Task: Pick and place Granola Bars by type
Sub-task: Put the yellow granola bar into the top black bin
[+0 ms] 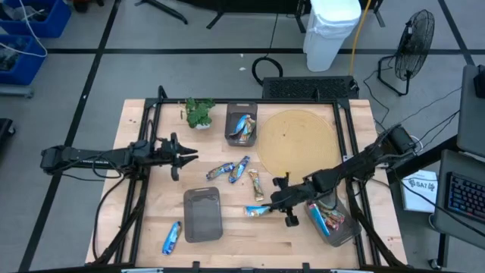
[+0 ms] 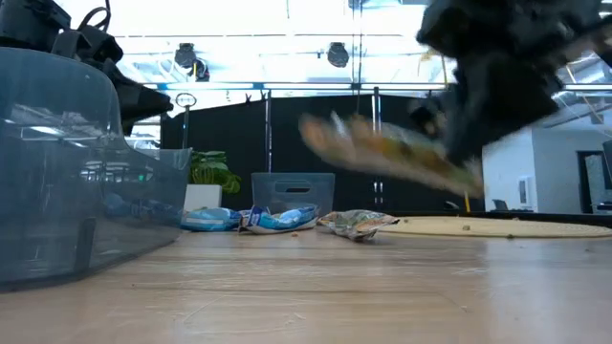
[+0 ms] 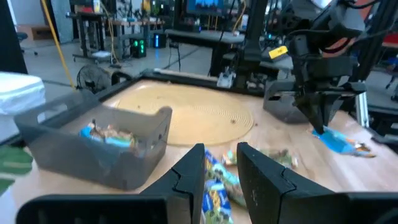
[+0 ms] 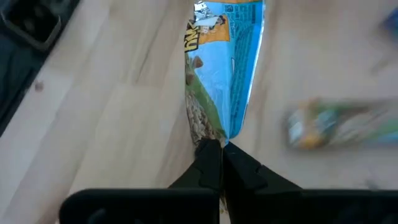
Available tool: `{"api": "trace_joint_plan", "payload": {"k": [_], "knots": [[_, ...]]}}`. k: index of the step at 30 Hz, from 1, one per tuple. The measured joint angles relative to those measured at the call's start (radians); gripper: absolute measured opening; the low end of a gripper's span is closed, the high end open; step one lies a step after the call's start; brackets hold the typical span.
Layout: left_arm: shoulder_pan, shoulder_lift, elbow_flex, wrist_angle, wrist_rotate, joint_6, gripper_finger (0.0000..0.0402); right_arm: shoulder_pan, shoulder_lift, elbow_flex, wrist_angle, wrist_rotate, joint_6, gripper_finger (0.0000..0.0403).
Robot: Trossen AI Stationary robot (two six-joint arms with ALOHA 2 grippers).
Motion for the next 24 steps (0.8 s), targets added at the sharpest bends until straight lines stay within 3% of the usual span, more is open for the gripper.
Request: {"api": "trace_joint_plan", "payload": {"k": [4,11,16,24], "knots": [[0.0,0.0,0.0,0.054,0.0,0.005,0.0097,0.0,-0.072,-0.008,0.077,0.081,-0.124,0.0],[0.0,0.0,0.0,0.096,0.0,0.02,0.0097,-0.051,-0.141,-0.164,0.514,0.103,-0.303,0.0],[-0.004,0.002,0.0,0.169,0.006,0.043,0.0097,-0.161,-0.148,-0.265,0.726,0.01,-0.308,0.0],[-0.014,0.107,0.0,0.366,-0.049,0.109,0.0099,-0.33,-0.147,-0.275,0.84,-0.02,-0.388,0.0]]}}
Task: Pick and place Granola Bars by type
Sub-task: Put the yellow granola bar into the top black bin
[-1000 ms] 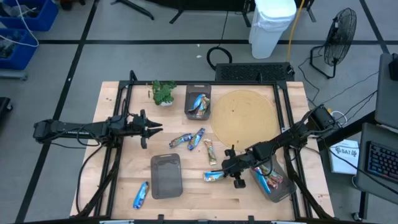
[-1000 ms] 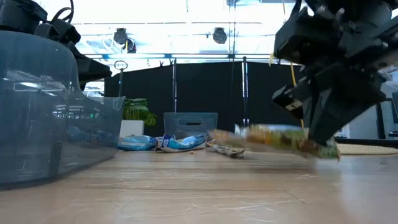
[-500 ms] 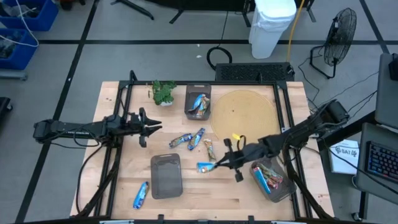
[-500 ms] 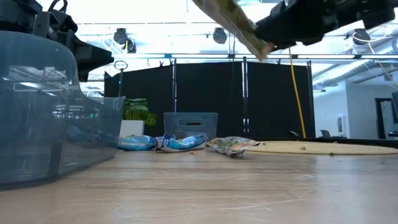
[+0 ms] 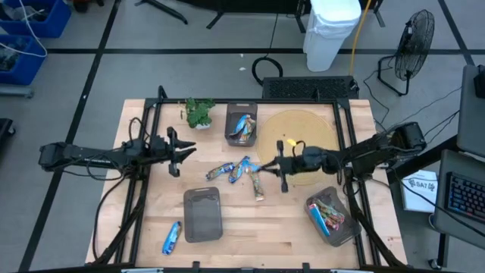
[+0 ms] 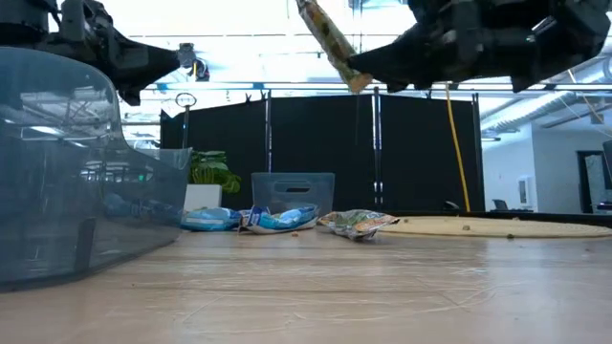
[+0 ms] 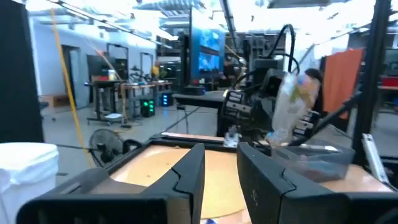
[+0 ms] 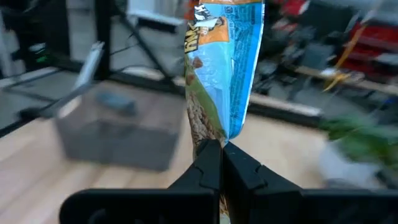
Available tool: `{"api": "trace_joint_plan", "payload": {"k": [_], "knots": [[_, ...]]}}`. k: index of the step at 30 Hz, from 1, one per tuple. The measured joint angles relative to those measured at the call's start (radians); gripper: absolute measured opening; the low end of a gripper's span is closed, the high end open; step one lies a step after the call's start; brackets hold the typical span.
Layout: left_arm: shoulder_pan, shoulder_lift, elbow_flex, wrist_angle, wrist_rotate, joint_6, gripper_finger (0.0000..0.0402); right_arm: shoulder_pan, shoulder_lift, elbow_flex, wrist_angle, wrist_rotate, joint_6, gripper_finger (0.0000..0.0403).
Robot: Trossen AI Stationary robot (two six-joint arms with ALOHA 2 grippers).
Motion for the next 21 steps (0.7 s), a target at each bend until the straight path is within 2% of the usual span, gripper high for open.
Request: {"api": "trace_joint_plan", "payload": {"k": [5,9,13,17,21], "knots": [[0.0,0.117,0.026,0.099,-0.046,-0.025,0.0127,-0.079,0.0,0.0,0.029,0.022,-0.012,0.0],[0.0,0.237,0.097,0.121,-0.061,-0.043,0.0178,-0.115,0.019,0.0,0.065,0.022,-0.006,0.0],[0.0,0.38,0.204,0.128,-0.076,-0.038,0.0234,-0.136,0.084,0.0,0.181,0.031,-0.001,0.0],[0.0,0.529,0.317,0.124,-0.077,-0.034,0.0274,-0.142,0.14,0.0,0.264,0.129,-0.018,0.0],[0.0,0.66,0.419,0.134,-0.035,-0.017,0.0292,-0.142,0.149,0.0,0.287,0.228,-0.054,0.0]]}}
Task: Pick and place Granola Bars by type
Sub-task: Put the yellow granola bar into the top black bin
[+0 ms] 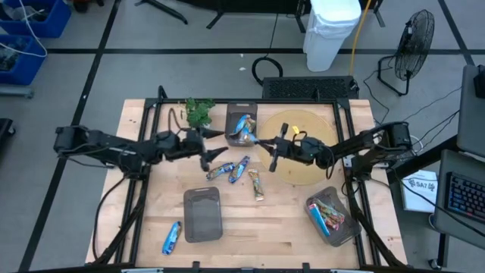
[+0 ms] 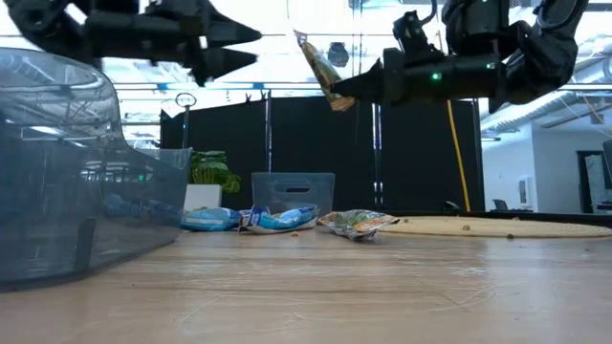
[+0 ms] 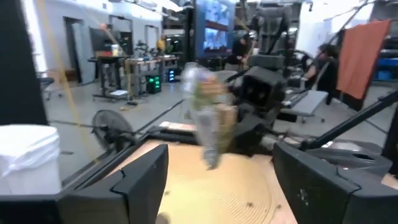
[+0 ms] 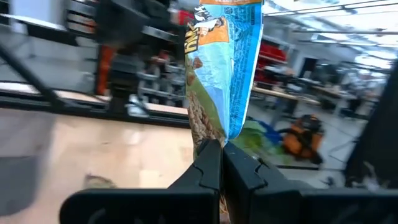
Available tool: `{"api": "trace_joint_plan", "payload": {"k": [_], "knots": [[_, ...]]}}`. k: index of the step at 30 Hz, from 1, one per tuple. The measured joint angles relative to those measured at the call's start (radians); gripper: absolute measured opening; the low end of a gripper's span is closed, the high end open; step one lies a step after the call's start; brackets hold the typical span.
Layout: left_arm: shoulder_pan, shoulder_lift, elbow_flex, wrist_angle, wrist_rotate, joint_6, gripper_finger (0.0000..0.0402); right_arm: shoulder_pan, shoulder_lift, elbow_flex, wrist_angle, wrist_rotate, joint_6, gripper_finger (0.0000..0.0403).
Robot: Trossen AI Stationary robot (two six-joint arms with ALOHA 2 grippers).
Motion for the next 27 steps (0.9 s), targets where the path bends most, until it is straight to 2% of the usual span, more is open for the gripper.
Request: {"api": "trace_joint_plan", "payload": {"k": [4,18,21,27], "knots": [[0.0,0.1,0.083,0.065,0.055,0.007,0.0294,-0.001,0.0,0.0,0.019,0.06,-0.005,0.0],[0.005,0.328,0.308,0.085,0.059,0.029,0.0294,-0.011,0.0,0.0,0.025,0.056,-0.01,0.0],[0.005,0.351,0.324,0.078,0.025,0.032,0.0294,-0.011,0.0,0.0,0.025,0.056,-0.01,0.0],[0.007,0.359,0.328,0.08,-0.126,0.052,0.0294,-0.011,0.0,0.001,0.026,0.055,-0.01,0.0]]}}
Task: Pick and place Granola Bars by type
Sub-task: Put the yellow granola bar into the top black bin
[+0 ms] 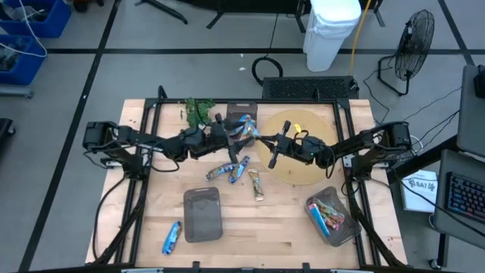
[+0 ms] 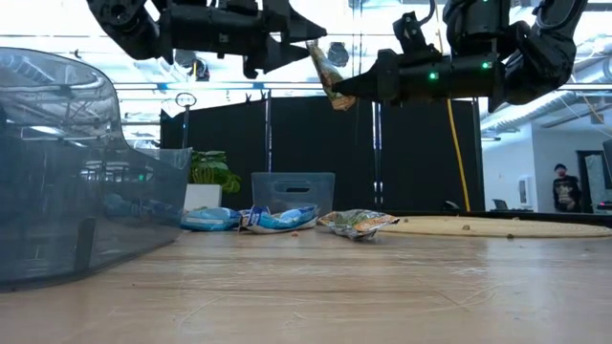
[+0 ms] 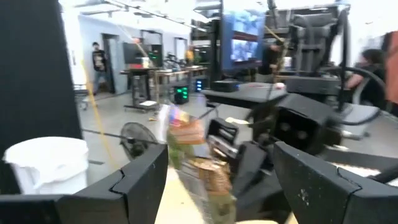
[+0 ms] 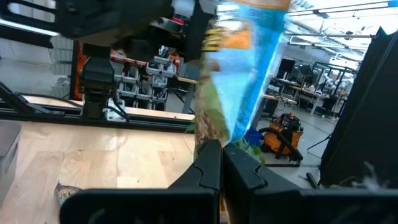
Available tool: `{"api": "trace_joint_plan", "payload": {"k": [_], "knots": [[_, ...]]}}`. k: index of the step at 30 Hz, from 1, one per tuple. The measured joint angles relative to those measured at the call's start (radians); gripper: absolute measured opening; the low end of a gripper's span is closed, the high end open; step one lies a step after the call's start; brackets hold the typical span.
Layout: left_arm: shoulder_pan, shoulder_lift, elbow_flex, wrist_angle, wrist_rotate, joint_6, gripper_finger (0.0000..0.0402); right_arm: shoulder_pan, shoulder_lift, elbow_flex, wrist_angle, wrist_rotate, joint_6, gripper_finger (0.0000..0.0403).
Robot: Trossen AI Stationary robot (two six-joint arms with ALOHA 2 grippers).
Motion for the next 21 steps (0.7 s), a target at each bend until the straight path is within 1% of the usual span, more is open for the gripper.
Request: {"api": "trace_joint_plan", "payload": {"k": [8,18,21], "knots": [[0.023,0.0,0.0,-0.005,-0.034,-0.018,0.0294,0.0,0.0,0.0,0.0,0.0,0.016,0.0],[0.025,0.0,0.0,-0.007,-0.033,-0.009,0.0294,0.0,0.0,0.0,0.007,0.0,0.016,0.0],[0.025,0.0,0.0,-0.006,-0.034,-0.004,0.0286,0.0,0.0,0.0,0.006,0.0,0.016,0.0]]}}
